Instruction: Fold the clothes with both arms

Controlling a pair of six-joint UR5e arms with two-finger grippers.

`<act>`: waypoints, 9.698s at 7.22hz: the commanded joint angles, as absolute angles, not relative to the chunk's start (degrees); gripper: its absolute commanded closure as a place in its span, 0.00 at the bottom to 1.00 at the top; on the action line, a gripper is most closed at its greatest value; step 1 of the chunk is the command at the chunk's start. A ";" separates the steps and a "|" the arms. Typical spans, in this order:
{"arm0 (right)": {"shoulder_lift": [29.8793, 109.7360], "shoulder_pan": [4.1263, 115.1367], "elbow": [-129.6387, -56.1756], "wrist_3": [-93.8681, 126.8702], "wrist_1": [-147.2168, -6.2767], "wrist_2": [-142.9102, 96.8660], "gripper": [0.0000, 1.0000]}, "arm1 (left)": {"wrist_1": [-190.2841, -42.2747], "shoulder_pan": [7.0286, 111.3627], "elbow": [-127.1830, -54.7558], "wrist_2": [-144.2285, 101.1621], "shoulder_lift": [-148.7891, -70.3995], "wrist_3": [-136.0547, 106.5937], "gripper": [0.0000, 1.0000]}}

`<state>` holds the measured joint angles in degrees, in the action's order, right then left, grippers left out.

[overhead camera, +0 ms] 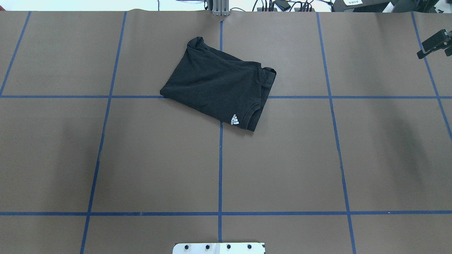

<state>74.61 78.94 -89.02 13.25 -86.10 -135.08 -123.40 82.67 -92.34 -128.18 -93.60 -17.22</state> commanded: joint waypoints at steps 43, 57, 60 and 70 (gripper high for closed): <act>96.24 92.64 -95.45 -4.75 -91.93 -136.49 0.00 | -91.58 86.92 -90.00 -135.67 -90.44 1.68 0.00; 95.28 92.55 -95.71 -4.57 -91.76 -136.67 0.00 | -90.35 86.84 -89.74 -136.32 -90.62 1.58 0.00; 95.27 92.46 -95.71 -4.57 -91.76 -136.76 0.00 | -90.35 86.84 -89.74 -136.23 -90.53 1.58 0.00; 95.27 92.46 -95.80 -4.66 -91.76 -136.93 0.00 | -90.35 86.84 -89.56 -136.14 -90.53 1.58 0.00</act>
